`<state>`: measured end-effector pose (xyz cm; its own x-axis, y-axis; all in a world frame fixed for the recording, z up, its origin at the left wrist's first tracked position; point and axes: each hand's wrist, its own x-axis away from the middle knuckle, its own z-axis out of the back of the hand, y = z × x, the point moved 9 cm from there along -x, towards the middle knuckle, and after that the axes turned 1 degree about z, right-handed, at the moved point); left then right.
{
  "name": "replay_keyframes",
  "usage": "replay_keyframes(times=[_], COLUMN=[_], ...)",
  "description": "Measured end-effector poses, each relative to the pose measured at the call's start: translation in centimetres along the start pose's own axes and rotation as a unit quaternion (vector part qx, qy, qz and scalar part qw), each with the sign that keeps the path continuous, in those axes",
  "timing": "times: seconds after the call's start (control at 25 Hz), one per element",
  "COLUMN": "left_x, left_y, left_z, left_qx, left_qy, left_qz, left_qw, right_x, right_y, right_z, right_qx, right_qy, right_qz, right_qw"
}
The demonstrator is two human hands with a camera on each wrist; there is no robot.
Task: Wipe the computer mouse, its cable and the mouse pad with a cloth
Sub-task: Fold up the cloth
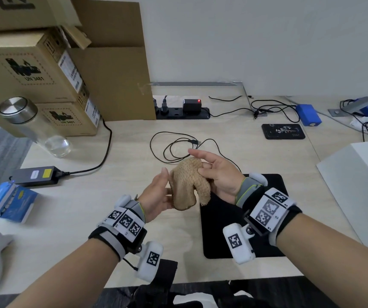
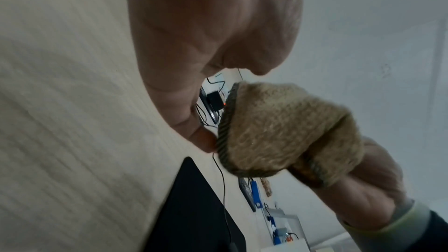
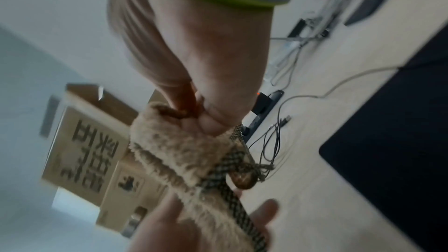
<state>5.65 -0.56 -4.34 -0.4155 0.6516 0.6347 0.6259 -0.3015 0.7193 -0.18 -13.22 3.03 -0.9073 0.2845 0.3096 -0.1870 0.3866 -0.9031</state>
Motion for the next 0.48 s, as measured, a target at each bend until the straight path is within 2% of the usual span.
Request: replay_keyframes(times=[0.12, 0.24, 0.32, 0.4, 0.48], left_x=[0.3, 0.5, 0.7, 0.6, 0.7], left_y=[0.4, 1.9, 3.1, 3.8, 4.3], left_z=[-2.2, -3.2, -2.5, -0.9, 0.5], left_qx=[0.029, 0.105, 0.135, 0.164, 0.139], left_qy=[-0.066, -0.102, -0.086, -0.033, 0.017], left_qz=[-0.019, -0.065, -0.1, -0.116, -0.135], left_qw=[0.997, 0.987, 0.982, 0.979, 0.981], right_x=[0.3, 0.1, 0.1, 0.1, 0.0], right_y=[-0.3, 0.2, 0.4, 0.5, 0.7], right_z=[-0.5, 0.3, 1.2, 2.4, 3.2], right_qx=[-0.124, -0.174, -0.162, -0.098, -0.019], right_qy=[-0.025, 0.0, 0.029, 0.077, 0.116], right_qz=[-0.033, -0.051, -0.054, -0.05, -0.043], right_qw=[0.991, 0.983, 0.985, 0.991, 0.992])
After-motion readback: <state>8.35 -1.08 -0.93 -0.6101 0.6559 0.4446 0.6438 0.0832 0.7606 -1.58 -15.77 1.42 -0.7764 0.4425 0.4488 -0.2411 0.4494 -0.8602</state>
